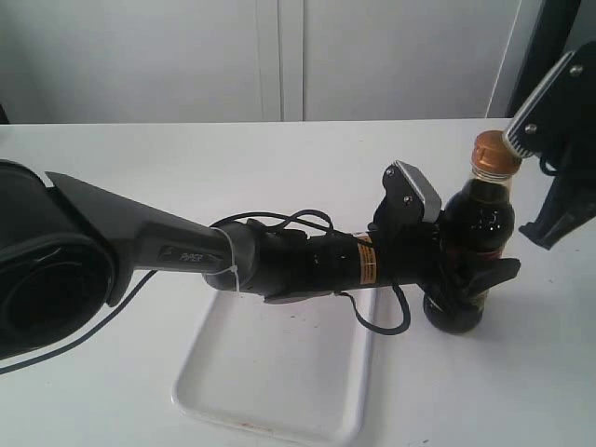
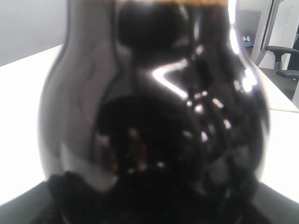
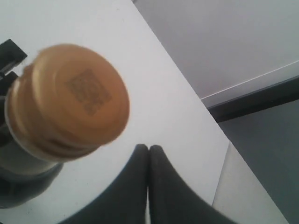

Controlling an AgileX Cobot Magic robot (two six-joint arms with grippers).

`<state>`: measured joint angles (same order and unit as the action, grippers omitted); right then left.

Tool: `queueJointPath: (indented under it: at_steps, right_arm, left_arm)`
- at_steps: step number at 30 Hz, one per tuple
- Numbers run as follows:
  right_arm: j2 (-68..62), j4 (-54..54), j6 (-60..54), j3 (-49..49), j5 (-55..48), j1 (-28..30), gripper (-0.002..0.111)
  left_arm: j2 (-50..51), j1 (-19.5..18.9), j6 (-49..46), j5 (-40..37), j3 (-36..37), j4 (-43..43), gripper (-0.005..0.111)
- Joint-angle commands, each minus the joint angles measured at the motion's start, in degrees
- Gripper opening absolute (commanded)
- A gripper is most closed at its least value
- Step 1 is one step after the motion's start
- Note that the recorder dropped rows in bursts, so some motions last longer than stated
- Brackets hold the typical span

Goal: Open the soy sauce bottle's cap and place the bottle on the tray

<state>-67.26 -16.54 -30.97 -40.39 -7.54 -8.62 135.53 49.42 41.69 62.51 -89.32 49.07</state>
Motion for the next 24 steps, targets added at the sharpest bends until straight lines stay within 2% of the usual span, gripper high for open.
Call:
queueJointPath:
  at_steps: [1,24]
  right_arm:
    - [-2.32,0.0,-0.25,-0.18,2.09,-0.27,0.0]
    - [-4.22,0.24,1.37,-0.18,5.88,-2.35,0.0]
  left_arm:
    - [0.04,0.01,0.96,-2.58,-0.07,-0.24,0.0]
    - [0.04,0.11,0.95,-4.28,-0.07,-0.24,0.0]
